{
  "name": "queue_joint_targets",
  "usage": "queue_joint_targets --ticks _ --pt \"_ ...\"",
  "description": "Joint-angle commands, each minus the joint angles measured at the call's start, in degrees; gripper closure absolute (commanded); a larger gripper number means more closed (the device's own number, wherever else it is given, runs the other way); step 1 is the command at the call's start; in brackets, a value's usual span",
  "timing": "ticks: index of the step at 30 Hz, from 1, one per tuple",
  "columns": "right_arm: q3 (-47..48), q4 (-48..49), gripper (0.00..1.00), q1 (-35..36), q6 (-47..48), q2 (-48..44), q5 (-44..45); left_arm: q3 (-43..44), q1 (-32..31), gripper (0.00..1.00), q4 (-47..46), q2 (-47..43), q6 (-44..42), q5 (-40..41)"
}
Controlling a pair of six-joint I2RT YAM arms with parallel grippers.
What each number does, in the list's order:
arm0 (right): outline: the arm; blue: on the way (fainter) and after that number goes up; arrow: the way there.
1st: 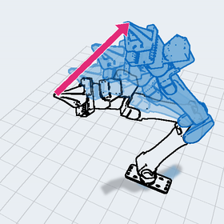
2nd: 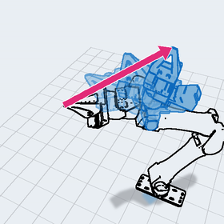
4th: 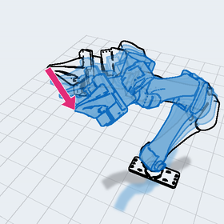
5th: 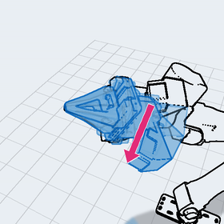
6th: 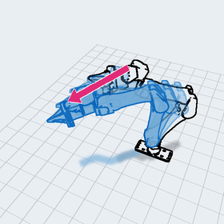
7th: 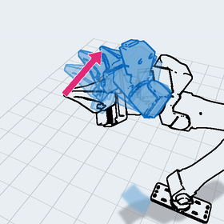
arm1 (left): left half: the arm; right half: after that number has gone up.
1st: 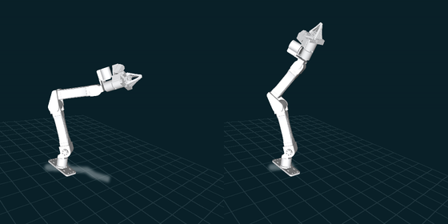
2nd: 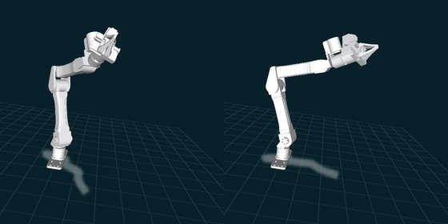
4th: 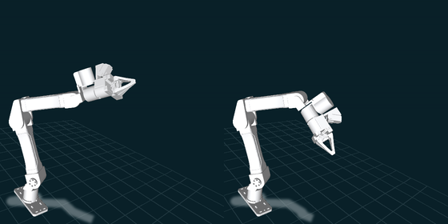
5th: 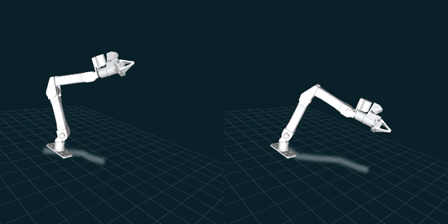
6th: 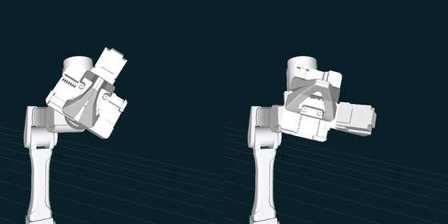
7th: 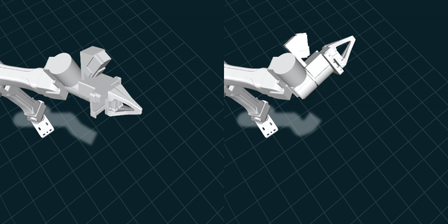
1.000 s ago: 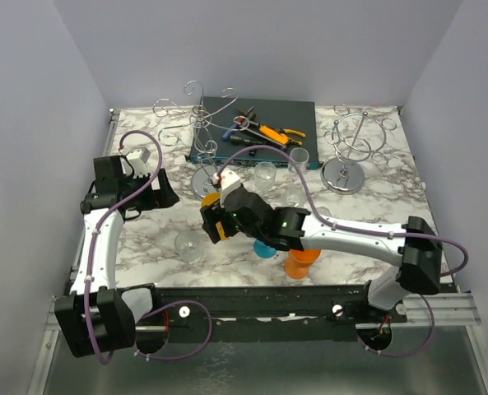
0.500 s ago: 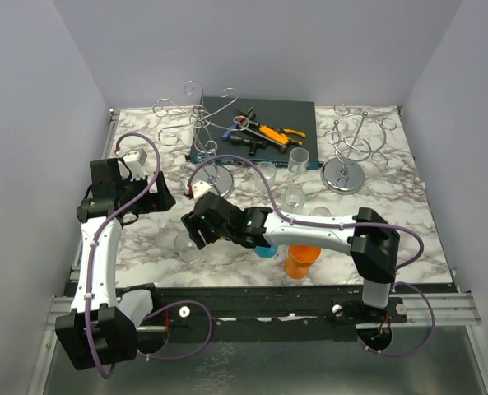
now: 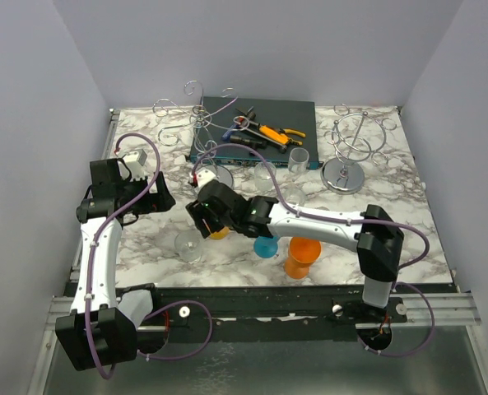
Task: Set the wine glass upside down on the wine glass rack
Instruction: Move the wine glass to the center of the board.
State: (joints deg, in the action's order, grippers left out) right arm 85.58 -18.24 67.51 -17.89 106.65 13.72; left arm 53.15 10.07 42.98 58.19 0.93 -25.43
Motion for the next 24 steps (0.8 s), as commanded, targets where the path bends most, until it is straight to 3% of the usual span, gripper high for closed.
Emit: queue_joint_targets --ticks 1,5,9,12,18,24 --pt "-1.7 -2.8 0.33 -1.8 1.1 -4.0 1.8 1.9 0.4 0.02 0.8 0.2 -0.7 0.3" --pt "-2.5 -3.3 0.42 -2.2 1.1 -4.3 1.4 1.5 0.3 0.02 0.7 0.4 -0.7 0.1" --pt "-1.9 -4.3 0.74 -2.7 2.2 -4.1 2.3 1.1 0.3 0.02 0.5 0.5 -0.7 0.1" --pt "-1.3 -5.6 0.88 -3.0 3.9 -4.4 3.7 0.9 0.3 0.02 0.5 0.4 -0.7 0.0" --pt "0.5 -10.8 0.96 -3.7 8.0 -6.3 6.7 0.6 0.3 0.02 0.3 0.6 -0.7 -1.0" --pt "0.0 -16.9 0.98 -6.2 8.9 -10.0 7.2 0.6 0.3 0.02 0.3 1.0 -0.7 -3.1"
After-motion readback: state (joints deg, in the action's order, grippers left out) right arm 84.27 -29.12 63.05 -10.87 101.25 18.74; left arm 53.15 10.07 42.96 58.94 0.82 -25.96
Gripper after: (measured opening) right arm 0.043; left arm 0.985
